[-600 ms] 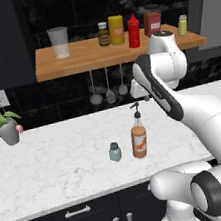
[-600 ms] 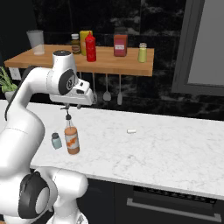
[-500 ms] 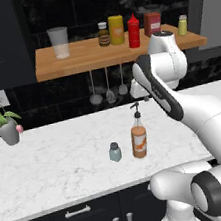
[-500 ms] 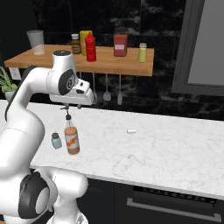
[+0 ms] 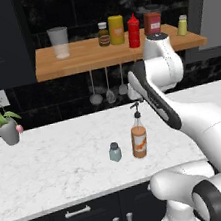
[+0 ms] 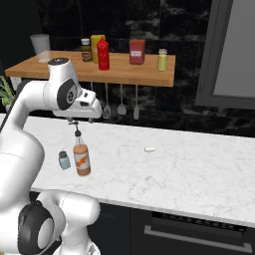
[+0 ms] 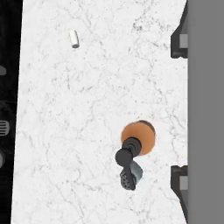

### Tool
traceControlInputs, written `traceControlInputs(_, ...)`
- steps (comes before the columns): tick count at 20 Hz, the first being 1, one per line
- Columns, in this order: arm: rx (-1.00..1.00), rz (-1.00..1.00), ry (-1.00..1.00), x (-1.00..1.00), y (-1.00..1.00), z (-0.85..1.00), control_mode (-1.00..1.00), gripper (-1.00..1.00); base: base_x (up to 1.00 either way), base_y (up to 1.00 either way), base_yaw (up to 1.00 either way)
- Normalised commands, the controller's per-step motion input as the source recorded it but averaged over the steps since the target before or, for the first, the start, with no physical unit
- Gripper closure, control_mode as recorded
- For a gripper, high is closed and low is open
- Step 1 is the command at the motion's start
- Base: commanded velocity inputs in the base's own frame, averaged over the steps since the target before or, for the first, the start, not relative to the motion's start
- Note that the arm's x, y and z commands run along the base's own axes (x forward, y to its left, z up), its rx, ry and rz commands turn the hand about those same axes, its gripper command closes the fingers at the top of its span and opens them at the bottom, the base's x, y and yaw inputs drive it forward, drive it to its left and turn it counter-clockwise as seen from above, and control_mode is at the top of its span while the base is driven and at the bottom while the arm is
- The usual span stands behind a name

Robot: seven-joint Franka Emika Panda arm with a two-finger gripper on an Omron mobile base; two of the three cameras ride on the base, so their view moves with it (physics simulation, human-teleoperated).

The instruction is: Put the shaker and condiment bottle from the counter next to their counterparts in the cabinet.

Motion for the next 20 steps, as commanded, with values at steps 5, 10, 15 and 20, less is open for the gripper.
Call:
traceControlInputs(5,-0.15,-0.16,-0.26,-0.21,0.32,-0.01,-1.0,-1.0,0.0,0.0,0.0)
traceControlInputs(10,-0.15,-0.19,-0.27,-0.28,0.25,-0.15,-1.0,-1.0,0.0,0.0,0.0)
traceControlInputs(15,-0.13,-0.14,-0.22,-0.16,0.15,-0.1,-1.0,-1.0,0.0,0.0,0.0)
traceControlInputs(20,-0.07,-0.14,-0.21,-0.14,0.02,-0.07,-1.0,-1.0,0.0,0.0,0.0)
